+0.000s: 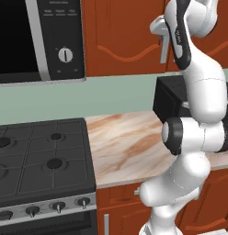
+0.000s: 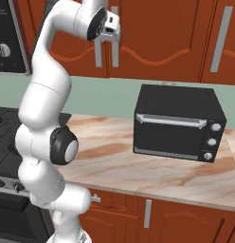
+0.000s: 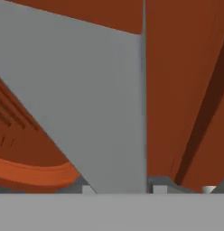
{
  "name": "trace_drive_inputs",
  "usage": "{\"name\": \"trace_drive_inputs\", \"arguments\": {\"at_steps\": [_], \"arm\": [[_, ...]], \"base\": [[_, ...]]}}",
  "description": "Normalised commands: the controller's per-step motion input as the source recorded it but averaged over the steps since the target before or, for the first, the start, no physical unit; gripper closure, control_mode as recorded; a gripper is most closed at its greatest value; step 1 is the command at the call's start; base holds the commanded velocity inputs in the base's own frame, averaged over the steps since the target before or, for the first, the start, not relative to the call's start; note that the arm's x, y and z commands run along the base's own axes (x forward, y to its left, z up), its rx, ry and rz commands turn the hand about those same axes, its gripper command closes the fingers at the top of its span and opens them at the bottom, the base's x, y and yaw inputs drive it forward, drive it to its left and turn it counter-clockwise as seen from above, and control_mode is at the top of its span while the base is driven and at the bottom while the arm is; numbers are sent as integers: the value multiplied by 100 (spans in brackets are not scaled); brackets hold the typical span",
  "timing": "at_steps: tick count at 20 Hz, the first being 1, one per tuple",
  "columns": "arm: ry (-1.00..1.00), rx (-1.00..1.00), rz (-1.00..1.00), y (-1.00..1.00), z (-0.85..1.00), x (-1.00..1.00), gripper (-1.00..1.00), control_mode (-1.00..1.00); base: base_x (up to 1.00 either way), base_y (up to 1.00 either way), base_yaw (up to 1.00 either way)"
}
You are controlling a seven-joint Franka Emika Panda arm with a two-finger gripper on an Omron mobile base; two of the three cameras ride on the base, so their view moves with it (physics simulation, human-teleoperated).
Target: Get the candle and the liquor from the cabinet and move them to the dining counter.
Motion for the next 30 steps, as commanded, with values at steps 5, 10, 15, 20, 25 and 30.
{"name": "trace_drive_inputs", "arguments": {"at_steps": [5, 10, 15, 20, 25, 30], "arm": [[-21, 0, 0, 36, -23, -4, 100, -100], [-20, 0, 0, 39, -32, -30, 100, -100], [-25, 0, 0, 43, -46, -45, 100, -100], [-30, 0, 2, 48, -48, -54, 100, -100], [-22, 0, 0, 51, -36, -49, 100, -100], [-8, 2, 0, 55, -14, -51, 100, -100]], "base": [[0, 0, 0], [0, 0, 0], [0, 0, 0], [0, 0, 0], [0, 0, 0], [0, 0, 0]]}}
